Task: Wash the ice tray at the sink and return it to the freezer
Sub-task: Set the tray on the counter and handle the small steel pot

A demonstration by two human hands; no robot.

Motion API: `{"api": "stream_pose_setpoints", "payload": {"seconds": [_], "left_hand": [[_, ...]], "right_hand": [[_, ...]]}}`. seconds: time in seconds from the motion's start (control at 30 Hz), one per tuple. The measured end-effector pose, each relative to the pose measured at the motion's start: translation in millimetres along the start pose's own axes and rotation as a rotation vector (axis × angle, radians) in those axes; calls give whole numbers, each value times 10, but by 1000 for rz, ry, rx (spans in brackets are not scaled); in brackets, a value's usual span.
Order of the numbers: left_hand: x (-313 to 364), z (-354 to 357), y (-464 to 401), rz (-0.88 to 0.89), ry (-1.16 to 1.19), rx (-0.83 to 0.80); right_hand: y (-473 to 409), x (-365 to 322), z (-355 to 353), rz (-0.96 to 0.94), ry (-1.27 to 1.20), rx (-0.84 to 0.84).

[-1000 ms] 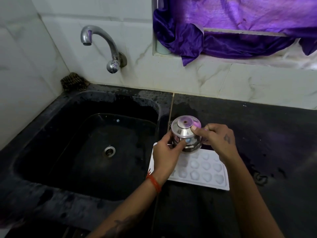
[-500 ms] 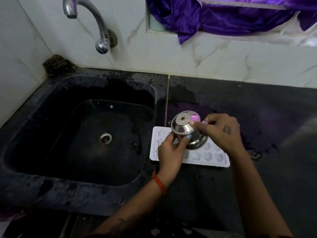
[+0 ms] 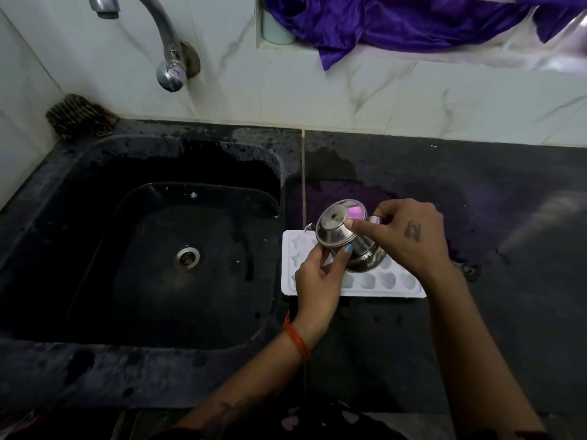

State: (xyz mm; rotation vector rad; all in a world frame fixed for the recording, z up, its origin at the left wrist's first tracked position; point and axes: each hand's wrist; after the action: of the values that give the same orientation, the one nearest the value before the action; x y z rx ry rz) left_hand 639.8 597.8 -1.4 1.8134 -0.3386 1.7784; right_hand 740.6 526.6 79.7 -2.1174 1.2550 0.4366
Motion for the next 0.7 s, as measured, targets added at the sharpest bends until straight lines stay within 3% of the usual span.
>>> {"api": "stream_pose_setpoints", "payload": {"seconds": [0.33,0.7], "left_hand": [[-28,-65,-41,-32,24,-41],[6,-35,-48,83,-57,54]], "right_hand": [[40,-65,20,9,72,10],[41,124,39,108,-143,0]]}}
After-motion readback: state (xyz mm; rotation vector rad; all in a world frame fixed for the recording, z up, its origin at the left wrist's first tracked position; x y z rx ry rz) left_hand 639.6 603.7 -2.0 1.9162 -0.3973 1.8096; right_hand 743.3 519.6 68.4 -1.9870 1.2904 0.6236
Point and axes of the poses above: each hand's wrist, its own y-axis away from the middle knuckle, its own z-axis out of the palm, x = y × z, and after that the axes turned 15 degrees about x, right-handed
